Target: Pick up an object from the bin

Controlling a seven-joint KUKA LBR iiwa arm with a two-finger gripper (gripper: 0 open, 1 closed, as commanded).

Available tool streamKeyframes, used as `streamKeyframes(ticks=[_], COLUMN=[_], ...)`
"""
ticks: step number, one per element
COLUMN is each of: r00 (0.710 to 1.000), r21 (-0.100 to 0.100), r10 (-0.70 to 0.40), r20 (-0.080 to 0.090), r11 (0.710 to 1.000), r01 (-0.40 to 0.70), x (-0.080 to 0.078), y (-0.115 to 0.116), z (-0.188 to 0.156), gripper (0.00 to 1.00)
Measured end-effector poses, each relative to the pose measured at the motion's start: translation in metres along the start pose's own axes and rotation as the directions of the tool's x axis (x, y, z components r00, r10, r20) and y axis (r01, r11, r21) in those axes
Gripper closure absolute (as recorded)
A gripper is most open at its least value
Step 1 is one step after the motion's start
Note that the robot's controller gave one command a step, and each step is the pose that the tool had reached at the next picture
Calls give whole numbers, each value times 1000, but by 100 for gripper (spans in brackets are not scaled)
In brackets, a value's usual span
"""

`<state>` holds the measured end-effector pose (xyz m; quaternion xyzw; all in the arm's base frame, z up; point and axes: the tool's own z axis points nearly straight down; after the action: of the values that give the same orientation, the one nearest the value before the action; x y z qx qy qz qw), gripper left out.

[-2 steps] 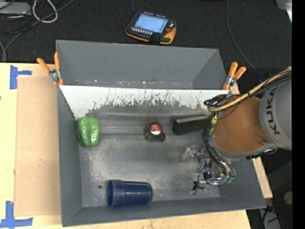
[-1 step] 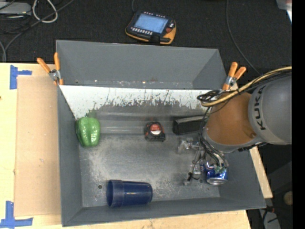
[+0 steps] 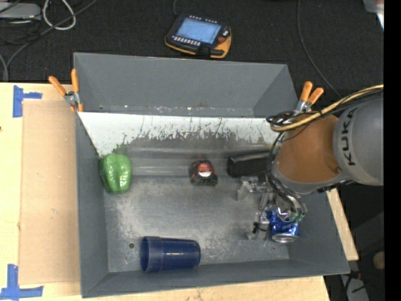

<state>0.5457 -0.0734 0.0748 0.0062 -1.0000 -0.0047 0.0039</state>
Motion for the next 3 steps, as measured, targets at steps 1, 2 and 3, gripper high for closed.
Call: streamKeyframes(ticks=[1,2,3], r00=[943,943,746], r21=[5,5,9], r10=[-333,-332,-666], r20=[9,12,13], r11=[943,943,746], r01=[333,332,666], x=[61,58,52], y=[4,5,49], z=[5,4,-51], gripper=[0,0,0])
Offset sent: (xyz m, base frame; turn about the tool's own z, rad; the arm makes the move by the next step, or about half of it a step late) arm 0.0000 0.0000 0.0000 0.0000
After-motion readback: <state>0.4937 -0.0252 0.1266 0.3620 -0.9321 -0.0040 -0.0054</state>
